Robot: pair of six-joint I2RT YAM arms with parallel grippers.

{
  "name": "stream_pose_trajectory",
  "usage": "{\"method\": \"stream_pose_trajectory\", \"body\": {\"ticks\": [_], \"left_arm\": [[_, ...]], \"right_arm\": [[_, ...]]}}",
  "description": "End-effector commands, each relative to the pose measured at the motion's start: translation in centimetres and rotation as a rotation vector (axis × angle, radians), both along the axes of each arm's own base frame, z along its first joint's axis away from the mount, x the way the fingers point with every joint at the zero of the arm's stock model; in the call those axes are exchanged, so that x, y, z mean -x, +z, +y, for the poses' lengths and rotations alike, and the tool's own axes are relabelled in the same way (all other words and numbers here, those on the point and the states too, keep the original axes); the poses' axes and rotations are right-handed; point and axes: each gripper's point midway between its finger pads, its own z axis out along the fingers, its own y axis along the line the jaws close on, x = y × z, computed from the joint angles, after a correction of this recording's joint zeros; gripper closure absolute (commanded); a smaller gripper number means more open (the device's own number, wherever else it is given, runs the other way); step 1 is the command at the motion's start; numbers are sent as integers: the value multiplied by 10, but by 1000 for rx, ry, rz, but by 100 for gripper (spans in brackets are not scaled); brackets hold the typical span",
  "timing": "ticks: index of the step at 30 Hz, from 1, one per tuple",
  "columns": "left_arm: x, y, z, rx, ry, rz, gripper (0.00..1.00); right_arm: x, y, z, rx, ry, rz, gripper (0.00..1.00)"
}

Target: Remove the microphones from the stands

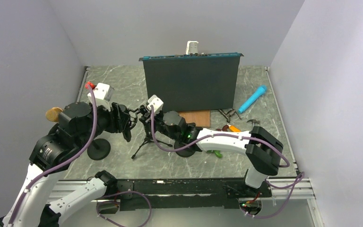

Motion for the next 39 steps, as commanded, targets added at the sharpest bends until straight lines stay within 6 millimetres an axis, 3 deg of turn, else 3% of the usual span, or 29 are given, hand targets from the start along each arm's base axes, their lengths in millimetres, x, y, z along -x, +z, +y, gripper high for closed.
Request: {"method": "stream_pose_trajectory", "body": {"ticks": [1,5,10,19,27,32,35,39], "left_arm": [[-4,28,-3,-1,-33,-82,77],[3,58,-1,20,-53,-151,93],[13,96,3,69,-75,-243,100],[36,179,26,178,-37,-465,100],[63,244,42,259,-42,-614,100],[73,250,41,337,-61,-623,100],[67,236,30,351,-83,-563,100],[59,217,19,385,-95,-507,100]], "right_arm": [[17,-32,8,73,32,116,99],[18,-35,9,88,33,114,99],[17,-39,8,107,26,110,99],[20,-52,7,146,22,119,97],[21,-53,8,158,19,116,80],[25,-36,6,141,23,114,51],[30,-18,2,124,35,95,35],[35,15,-12,98,35,63,23]]}}
